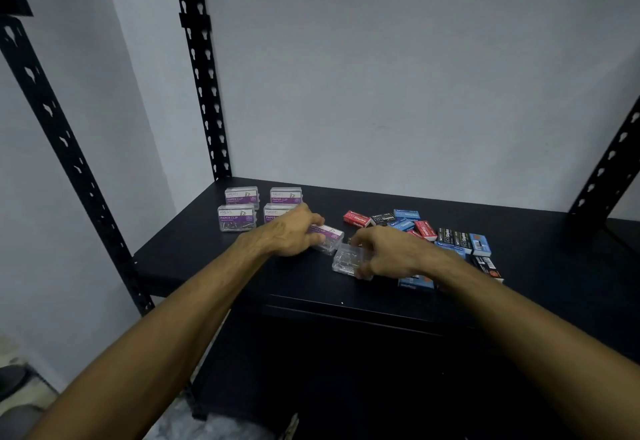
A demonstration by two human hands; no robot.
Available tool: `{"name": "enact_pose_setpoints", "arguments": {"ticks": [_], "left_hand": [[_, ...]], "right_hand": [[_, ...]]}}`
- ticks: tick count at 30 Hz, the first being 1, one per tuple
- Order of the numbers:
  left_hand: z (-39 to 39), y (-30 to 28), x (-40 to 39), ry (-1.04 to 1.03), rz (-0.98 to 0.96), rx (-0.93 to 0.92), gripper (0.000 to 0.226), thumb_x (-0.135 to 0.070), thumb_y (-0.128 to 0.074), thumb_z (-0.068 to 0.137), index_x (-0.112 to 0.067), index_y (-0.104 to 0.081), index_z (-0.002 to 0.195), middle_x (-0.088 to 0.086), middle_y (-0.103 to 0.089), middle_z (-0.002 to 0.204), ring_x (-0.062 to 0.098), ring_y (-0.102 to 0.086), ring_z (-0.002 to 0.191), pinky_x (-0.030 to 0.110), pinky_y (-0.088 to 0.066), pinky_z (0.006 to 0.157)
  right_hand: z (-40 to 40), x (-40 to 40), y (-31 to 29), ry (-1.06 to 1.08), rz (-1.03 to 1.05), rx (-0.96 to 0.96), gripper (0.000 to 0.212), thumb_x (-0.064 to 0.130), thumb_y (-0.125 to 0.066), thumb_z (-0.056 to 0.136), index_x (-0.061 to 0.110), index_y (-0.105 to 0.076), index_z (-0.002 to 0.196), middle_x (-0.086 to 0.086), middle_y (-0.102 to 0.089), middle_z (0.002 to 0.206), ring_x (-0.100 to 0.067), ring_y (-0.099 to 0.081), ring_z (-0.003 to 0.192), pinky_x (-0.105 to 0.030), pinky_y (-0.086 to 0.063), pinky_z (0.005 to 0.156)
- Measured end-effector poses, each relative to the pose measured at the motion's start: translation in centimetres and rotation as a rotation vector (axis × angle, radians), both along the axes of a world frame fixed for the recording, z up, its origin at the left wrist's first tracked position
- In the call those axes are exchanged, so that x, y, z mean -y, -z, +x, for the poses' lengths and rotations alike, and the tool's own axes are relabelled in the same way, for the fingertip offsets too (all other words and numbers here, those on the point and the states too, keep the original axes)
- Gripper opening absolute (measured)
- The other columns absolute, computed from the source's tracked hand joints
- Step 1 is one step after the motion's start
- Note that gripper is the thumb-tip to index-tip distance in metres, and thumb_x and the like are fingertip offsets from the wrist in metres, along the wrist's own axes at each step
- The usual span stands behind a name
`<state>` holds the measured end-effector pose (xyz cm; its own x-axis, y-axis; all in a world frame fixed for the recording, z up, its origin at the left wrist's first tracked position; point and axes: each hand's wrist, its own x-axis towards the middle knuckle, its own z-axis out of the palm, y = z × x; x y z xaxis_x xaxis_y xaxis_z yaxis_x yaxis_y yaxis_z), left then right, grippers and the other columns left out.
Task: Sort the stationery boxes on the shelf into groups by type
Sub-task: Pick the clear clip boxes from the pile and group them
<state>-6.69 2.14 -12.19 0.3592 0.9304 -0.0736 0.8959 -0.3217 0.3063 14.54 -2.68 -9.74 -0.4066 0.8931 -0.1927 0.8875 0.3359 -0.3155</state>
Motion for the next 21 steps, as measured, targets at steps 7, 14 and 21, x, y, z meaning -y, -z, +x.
{"name": "enact_pose_setpoints", "arguments": {"ticks": [7,14,21], "left_hand": [[0.1,0.1,0.1,0.019,-0.022,0.033,0.053,-0.044,-0.056,0.096,-0.017,-0.044,0.139,0.005,-0.041,0.138,0.018,-0.048,0.119,0.034,-0.042,0.102],[-0.1,0.1,0.2,0.018,-0.046,0.104,0.071,-0.042,-0.066,0.090,-0.018,-0.035,0.149,0.007,-0.042,0.144,0.021,-0.044,0.132,0.036,-0.039,0.109],[-0.3,0.3,-0.1,0.027,0.045,0.159,0.045,-0.041,-0.076,0.081,-0.023,-0.057,0.118,-0.005,-0.047,0.109,0.012,-0.053,0.098,0.023,-0.045,0.080]], "right_hand": [[1.4,0.1,0.7,-0.032,0.014,-0.017,0.069,0.038,-0.082,0.077,0.024,-0.050,0.136,0.002,-0.052,0.122,-0.014,-0.054,0.102,-0.031,-0.046,0.085],[2.0,-0.3,0.3,-0.033,-0.051,-0.038,0.049,0.038,-0.071,0.084,0.028,-0.057,0.130,0.004,-0.062,0.114,-0.011,-0.059,0.098,-0.032,-0.050,0.086],[2.7,-0.3,-0.1,0.034,-0.068,-0.163,0.028,0.029,-0.061,0.091,0.027,-0.068,0.117,0.009,-0.069,0.104,-0.010,-0.063,0.097,-0.030,-0.049,0.085]]}}
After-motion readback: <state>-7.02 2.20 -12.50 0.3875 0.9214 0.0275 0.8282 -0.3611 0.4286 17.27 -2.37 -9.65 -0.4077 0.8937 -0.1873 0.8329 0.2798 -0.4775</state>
